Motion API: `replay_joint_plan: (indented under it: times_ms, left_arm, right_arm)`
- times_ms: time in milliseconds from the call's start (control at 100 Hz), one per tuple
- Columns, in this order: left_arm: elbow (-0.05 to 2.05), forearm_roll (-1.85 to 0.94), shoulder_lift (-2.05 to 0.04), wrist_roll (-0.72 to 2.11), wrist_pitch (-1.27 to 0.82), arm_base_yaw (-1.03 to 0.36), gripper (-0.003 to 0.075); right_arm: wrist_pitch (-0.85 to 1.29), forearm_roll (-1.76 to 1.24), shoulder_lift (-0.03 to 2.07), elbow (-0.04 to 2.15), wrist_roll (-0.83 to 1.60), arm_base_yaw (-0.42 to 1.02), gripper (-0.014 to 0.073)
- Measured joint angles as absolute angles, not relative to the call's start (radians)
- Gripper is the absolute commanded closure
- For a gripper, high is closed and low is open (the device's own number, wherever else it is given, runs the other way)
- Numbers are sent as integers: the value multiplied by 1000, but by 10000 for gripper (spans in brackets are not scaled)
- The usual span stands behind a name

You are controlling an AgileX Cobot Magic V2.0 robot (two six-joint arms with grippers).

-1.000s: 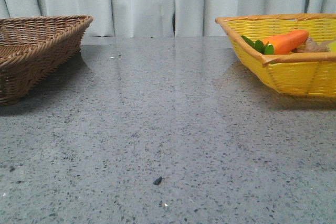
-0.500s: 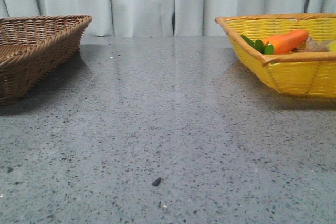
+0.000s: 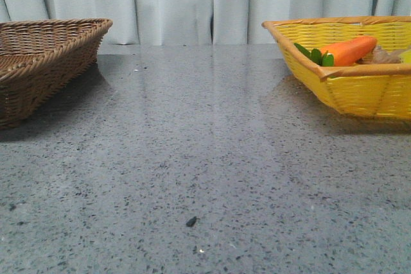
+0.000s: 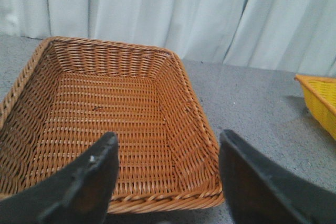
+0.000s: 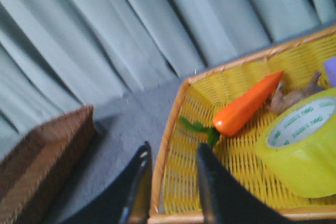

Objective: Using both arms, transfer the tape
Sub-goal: 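Reach the right gripper into the yellow basket and grasp the yellow tape roll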

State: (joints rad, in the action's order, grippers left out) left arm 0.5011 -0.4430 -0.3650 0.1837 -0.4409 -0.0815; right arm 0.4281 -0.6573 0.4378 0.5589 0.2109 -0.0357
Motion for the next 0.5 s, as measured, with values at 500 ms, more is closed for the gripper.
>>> replay_joint_plan:
  times_ms: [500]
  left_arm:
    - [640, -430, -471, 238, -492, -234, 302]
  right_arm:
    - [1210, -356, 1377, 1528, 141, 31, 247]
